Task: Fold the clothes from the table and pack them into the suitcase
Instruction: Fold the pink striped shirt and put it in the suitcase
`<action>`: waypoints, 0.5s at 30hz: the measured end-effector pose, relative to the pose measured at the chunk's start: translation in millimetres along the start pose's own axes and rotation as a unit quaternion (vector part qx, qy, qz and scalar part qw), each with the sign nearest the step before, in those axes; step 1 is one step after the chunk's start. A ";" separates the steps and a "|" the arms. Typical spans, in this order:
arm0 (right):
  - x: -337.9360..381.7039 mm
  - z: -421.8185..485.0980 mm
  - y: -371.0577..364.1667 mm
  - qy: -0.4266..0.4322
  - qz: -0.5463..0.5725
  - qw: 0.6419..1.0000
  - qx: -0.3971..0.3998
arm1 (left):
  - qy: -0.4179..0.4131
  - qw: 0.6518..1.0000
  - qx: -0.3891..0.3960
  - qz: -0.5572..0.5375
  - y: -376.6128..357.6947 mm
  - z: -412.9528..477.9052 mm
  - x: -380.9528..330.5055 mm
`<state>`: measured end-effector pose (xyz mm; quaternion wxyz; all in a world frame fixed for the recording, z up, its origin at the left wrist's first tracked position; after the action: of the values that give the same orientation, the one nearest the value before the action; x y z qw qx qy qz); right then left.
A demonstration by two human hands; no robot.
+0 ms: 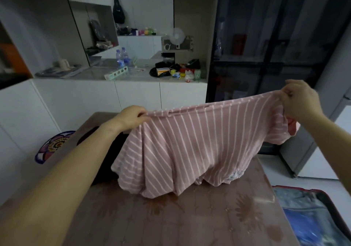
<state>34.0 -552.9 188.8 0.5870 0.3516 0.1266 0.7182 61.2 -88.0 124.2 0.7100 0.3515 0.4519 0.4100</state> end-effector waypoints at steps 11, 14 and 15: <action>37.8 59.0 16.6 0.080 0.004 0.997 0.018 | 0.045 0.958 -0.271 -0.078 98.4 57.0 -6.2; 40.9 68.1 22.2 0.119 -0.019 0.992 -0.022 | 0.019 0.957 -0.276 -0.086 116.4 63.1 -13.2; 39.6 71.0 23.3 0.111 -0.014 0.993 -0.043 | 0.009 0.957 -0.273 -0.093 120.9 62.8 -19.3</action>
<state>60.3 -538.9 267.9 0.5942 0.2419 0.1649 0.7492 82.7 -63.1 257.8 0.8097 0.0968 0.3600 0.4533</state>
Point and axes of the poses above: each hand's wrist, its own z-axis towards the middle knuckle, its own y-axis out of the back of the hand, x = y × z, the point moved 4 cm from there along z, towards the middle knuckle, and after that the axes turned 12 degrees about -x, right-handed, at the moved point
